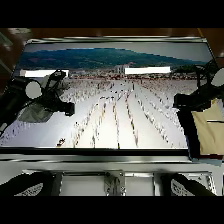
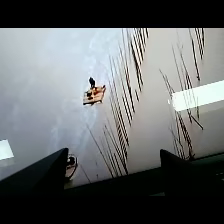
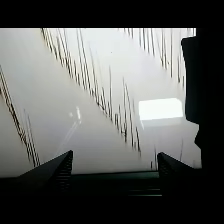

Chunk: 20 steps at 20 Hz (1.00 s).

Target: Fold the shirts.

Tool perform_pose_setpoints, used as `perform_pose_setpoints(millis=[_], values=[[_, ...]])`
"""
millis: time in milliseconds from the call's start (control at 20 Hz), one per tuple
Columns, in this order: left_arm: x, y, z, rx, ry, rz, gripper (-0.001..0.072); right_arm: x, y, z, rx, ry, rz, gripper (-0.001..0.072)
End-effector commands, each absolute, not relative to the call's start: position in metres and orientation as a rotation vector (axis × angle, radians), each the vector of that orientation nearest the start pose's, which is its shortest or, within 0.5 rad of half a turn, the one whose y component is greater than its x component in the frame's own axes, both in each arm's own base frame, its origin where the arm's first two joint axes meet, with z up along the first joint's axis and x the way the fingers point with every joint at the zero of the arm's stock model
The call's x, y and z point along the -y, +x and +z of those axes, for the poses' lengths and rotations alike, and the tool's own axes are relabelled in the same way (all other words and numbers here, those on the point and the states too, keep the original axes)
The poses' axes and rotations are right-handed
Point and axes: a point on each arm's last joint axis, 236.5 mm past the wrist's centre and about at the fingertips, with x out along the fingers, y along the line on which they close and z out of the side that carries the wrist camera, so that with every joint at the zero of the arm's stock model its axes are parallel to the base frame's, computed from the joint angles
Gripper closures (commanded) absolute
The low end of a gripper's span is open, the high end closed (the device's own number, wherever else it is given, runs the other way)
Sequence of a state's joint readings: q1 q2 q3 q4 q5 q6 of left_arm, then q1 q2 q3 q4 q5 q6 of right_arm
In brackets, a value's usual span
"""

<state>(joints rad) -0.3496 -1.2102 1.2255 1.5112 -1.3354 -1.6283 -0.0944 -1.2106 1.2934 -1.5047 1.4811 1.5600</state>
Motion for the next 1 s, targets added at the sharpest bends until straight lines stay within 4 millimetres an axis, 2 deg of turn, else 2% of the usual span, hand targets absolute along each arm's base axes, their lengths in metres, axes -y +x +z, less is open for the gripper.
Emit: perform_pose_setpoints(millis=[0,700,800,950], values=[[0.135,0.330,0.046,-1.323,0.132,-0.299,0.0031,0.016,0.337,0.061,-1.395,0.109,-0.020,0.0067],[0.135,0.330,0.046,-1.323,0.132,-0.299,0.0031,0.016,0.337,0.061,-1.395,0.109,-0.020,0.0066],[0.135,0.330,0.046,-1.323,0.132,-0.299,0.0031,0.016,0.342,0.062,-1.371,0.111,-0.019,0.0067],[0.139,0.342,0.049,-1.267,0.120,-0.304,0.0031,0.017,0.351,0.064,-1.335,0.110,-0.021,0.0067]])
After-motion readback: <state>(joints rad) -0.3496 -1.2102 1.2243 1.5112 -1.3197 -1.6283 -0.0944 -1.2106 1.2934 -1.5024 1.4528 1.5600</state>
